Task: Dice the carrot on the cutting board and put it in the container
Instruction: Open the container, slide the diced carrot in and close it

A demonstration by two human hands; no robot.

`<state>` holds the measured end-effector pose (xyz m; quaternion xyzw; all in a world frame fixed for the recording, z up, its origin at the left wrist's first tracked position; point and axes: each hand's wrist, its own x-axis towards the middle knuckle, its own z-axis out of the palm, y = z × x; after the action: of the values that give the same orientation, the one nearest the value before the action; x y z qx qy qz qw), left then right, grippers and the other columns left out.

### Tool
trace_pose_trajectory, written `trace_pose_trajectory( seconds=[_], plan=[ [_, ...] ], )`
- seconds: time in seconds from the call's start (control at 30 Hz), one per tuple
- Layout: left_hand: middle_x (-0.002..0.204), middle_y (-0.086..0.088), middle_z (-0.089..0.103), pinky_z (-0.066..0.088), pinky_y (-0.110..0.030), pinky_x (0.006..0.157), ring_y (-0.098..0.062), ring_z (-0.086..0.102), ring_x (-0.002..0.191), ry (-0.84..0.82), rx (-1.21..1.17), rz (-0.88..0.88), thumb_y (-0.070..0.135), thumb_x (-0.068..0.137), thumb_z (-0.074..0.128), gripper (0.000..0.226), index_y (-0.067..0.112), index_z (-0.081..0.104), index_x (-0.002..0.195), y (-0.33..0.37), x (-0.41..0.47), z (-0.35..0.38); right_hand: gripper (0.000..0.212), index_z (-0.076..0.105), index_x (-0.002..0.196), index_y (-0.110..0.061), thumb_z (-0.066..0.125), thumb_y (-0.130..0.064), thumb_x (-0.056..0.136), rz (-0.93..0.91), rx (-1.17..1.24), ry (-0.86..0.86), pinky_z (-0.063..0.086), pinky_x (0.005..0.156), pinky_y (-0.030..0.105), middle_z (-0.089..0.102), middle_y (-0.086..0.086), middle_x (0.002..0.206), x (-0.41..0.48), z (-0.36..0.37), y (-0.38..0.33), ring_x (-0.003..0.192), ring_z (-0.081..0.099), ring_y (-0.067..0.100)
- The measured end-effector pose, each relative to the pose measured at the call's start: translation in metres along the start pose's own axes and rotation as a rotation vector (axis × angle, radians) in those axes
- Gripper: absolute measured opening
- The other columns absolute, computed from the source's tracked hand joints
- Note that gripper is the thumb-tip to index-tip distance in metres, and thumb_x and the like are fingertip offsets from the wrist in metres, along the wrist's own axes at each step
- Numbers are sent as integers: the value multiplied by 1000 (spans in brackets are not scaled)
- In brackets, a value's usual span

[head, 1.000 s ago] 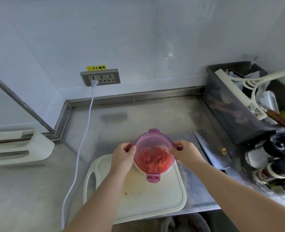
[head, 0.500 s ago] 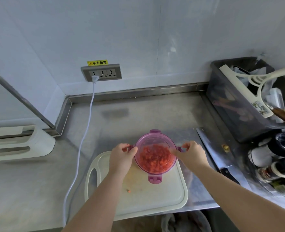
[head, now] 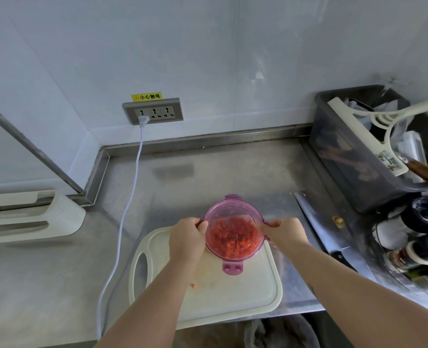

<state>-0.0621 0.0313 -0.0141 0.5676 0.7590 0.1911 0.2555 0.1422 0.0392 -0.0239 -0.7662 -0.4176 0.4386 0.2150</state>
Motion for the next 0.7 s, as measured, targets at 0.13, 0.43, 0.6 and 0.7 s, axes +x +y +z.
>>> trace_pose_trajectory(
  seconds=[0.13,0.43,0.6,0.7],
  plan=[
    [133,-9,51,38,-33,99,-25,49,122,-17,46,110,33,96,52,46,11,48,136,-2,-4,-4,37,64,104,-12,73,-39,80,-197,-408,-51,45,81,30,60,10,101,3,-15,-22,89,58,21],
    [159,9,-8,10,-30,117,-21,-17,146,-354,338,584,61,65,75,109,27,17,151,-2,-15,2,49,45,141,-17,56,-21,93,-698,-788,-304,33,104,28,48,4,141,19,5,-71,129,44,22],
    [160,-1,-9,9,-38,119,-31,-17,145,-331,484,653,62,73,67,103,21,14,152,-2,-14,4,53,45,141,-13,61,-22,92,-646,-725,-324,29,100,20,49,4,142,25,6,-74,129,44,19],
    [159,-13,7,18,-48,117,-43,-3,144,-288,508,707,60,74,68,99,14,25,150,-8,-13,10,53,46,140,-13,63,-23,90,-624,-706,-323,30,99,19,50,3,140,29,9,-73,128,45,19]
  ],
)
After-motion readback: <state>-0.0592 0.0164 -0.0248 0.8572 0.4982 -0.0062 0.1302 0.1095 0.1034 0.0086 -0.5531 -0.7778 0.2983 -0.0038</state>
